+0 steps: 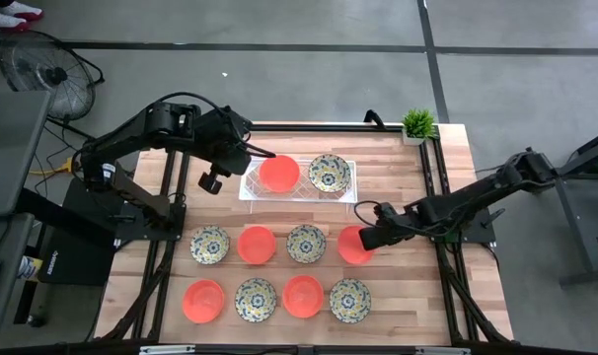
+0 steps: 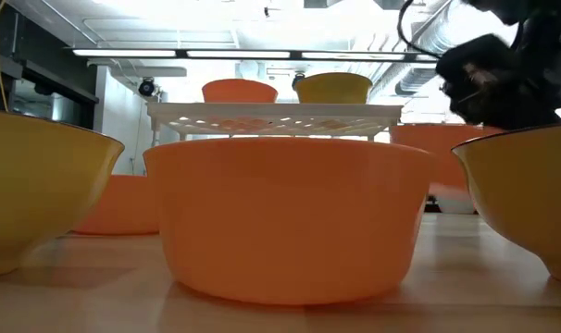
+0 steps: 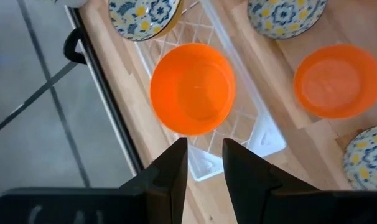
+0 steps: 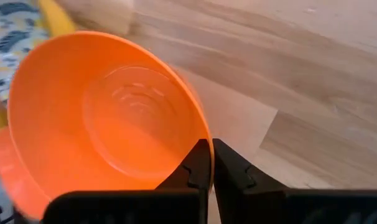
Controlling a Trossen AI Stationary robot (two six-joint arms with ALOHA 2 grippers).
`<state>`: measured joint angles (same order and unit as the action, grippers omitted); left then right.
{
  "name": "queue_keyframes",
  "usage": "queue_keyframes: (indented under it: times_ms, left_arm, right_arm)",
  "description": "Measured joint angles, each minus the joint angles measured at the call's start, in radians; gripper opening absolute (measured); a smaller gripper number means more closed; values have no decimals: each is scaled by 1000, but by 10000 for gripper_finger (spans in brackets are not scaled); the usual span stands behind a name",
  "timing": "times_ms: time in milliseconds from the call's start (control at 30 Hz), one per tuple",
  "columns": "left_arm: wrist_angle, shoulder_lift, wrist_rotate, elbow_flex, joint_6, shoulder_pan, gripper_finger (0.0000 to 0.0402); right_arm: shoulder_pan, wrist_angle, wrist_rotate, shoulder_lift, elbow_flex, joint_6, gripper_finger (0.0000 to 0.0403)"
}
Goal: Pick & Place Mini bowls
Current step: Stack the orange bowl on top of the other orange bowl on the shelf
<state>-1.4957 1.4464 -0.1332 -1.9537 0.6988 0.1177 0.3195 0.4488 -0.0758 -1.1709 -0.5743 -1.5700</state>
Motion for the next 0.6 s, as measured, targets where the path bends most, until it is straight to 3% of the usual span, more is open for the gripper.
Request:
queue_keyframes:
  times_ms: [333, 600]
  left_arm:
    - [-4, 0, 20, 0, -31, 0, 97]
    - [-4, 0, 13, 0, -53, 0, 97]
  right_arm:
    - [92, 39, -78, 131, -13, 0, 0]
    - [131, 357, -155, 122, -278, 56, 0]
